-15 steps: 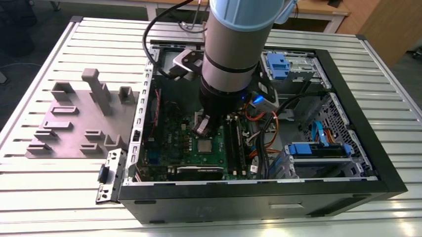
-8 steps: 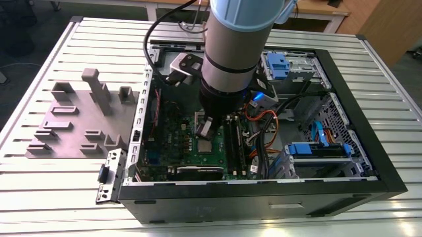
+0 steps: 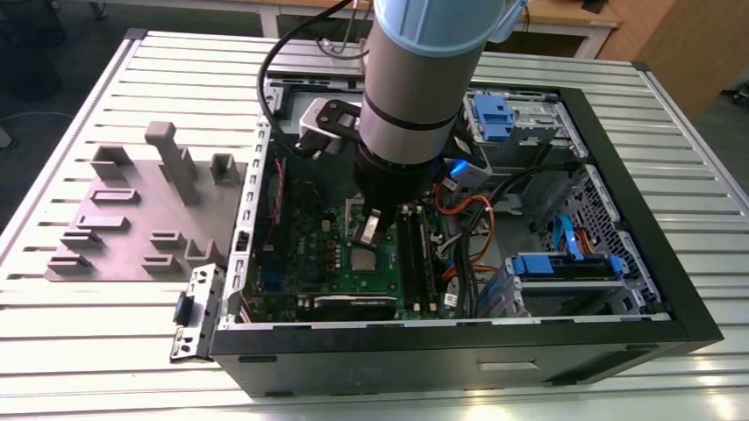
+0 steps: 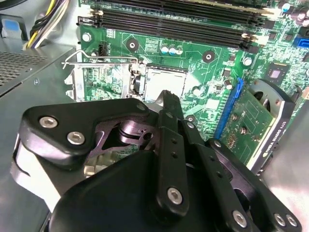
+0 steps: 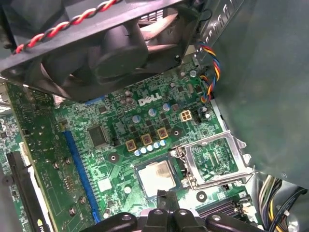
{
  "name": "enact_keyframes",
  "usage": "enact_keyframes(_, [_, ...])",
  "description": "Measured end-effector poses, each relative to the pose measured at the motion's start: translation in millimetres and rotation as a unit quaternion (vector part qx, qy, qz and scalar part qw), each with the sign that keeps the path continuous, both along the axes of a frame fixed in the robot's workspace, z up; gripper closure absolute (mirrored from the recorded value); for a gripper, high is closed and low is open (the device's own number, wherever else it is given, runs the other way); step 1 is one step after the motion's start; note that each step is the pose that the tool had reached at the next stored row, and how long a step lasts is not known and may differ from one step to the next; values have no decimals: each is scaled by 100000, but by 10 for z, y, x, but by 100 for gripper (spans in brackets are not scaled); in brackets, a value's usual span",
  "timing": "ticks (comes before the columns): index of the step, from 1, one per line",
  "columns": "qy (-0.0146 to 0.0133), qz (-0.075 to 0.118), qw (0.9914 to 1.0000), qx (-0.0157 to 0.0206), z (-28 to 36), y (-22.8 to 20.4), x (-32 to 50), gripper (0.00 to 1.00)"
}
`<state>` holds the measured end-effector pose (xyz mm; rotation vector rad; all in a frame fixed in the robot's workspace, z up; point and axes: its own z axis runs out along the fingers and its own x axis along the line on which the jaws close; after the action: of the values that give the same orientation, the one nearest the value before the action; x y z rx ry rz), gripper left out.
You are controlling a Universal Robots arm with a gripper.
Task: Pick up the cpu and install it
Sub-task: 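Place the cpu into insertion slot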
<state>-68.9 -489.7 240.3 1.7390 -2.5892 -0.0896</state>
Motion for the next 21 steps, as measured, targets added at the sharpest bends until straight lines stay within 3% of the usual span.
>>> enact_keyframes(13, [2,2,100000,99,0,0,0,89])
enact_keyframes(15, [6,6,99999,324,1,-2,0,89])
enact_keyframes(16, [6,16,99995,949,-1,-3,1,89])
enact_keyframes(19, [1,5,99935,3619,-1,-21,0,89])
enact_keyframes(21, [4,3,99914,4137,-4,-46,0,89])
